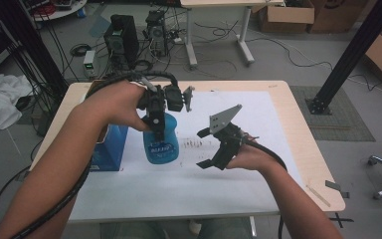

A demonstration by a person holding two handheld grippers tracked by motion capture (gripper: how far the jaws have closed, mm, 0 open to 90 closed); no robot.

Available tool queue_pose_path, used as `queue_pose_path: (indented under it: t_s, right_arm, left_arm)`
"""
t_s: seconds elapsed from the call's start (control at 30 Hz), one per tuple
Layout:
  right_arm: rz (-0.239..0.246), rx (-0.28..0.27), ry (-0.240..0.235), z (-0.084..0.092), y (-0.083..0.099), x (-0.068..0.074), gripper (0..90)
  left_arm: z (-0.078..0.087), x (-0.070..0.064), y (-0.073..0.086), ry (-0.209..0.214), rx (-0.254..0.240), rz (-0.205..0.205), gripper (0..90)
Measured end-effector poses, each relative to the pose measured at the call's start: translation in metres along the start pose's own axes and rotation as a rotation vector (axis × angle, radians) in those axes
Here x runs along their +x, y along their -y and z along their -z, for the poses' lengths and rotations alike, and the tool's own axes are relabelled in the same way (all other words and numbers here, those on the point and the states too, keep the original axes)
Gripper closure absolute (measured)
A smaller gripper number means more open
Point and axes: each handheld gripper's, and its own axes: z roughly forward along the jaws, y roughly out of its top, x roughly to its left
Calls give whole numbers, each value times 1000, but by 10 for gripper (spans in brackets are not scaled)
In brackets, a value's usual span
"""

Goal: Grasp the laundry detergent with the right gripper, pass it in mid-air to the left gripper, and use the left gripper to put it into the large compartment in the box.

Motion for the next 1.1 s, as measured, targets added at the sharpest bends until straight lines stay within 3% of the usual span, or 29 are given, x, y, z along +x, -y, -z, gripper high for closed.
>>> queue_pose_path:
  t_s: [0.27, 0.37, 0.43, 0.67, 0.73, 0.83, 0.93, 1.0, 1.1]
  right_arm:
    - [-15, 220, 18, 29, -5, -15, 0]
    - [-22, 292, 29, 36, -5, -20, 0]
    - [-19, 342, 31, 40, -6, -23, 0]
    - [-21, 508, 15, 47, -10, -26, 0]
    - [-9, 543, 12, 47, -11, -26, 0]
    - [4, 583, 11, 50, -13, -25, 0]
    - [12, 604, 11, 51, -14, -25, 0]
    - [19, 611, 9, 52, -14, -24, 0]
    - [26, 619, 6, 52, -14, -24, 0]
  left_arm:
    - [40, 29, 22, 43, -15, 262, 385]
    - [63, 40, 38, 55, -35, 404, 385]
    - [71, 44, 44, 55, -36, 450, 385]
    - [92, 64, 77, 88, -24, 689, 385]
    - [95, 69, 90, 93, -35, 773, 385]
    - [98, 75, 104, 90, -39, 843, 385]
    - [98, 79, 115, 82, -19, 912, 385]
    - [99, 82, 127, 82, -15, 990, 385]
    - [98, 84, 139, 82, -13, 1075, 385]
